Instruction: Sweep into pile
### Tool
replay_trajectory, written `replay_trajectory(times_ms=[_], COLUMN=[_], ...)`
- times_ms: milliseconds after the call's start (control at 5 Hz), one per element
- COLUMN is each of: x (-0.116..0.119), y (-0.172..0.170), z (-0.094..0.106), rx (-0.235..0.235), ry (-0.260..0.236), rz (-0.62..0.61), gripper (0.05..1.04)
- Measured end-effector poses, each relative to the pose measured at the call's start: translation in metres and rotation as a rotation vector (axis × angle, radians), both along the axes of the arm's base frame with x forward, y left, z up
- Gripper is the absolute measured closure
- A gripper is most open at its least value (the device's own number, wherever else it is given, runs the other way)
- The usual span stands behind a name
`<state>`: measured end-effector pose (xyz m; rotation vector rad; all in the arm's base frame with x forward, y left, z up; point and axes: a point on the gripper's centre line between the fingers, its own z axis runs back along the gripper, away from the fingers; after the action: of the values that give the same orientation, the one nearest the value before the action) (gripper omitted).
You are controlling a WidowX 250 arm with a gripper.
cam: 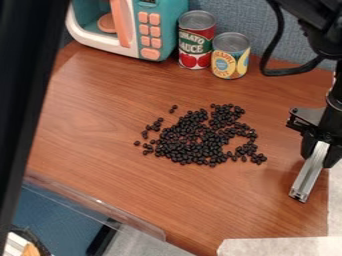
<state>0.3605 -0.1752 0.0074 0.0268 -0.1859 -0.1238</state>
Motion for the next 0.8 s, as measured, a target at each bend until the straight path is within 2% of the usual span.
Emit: replay_trajectory(times_ms=[400, 600, 800], x=[-0.002, -0.001, -0.001], y=[0.033, 0.057, 0.073], z=[0.0, 0.0, 0.0], rx=[0.098, 0.127, 0.127], ry=[-0.038, -0.055, -0.053], rz=[-0.011, 0.0, 0.03], gripper=[0.747, 0.747, 0.747])
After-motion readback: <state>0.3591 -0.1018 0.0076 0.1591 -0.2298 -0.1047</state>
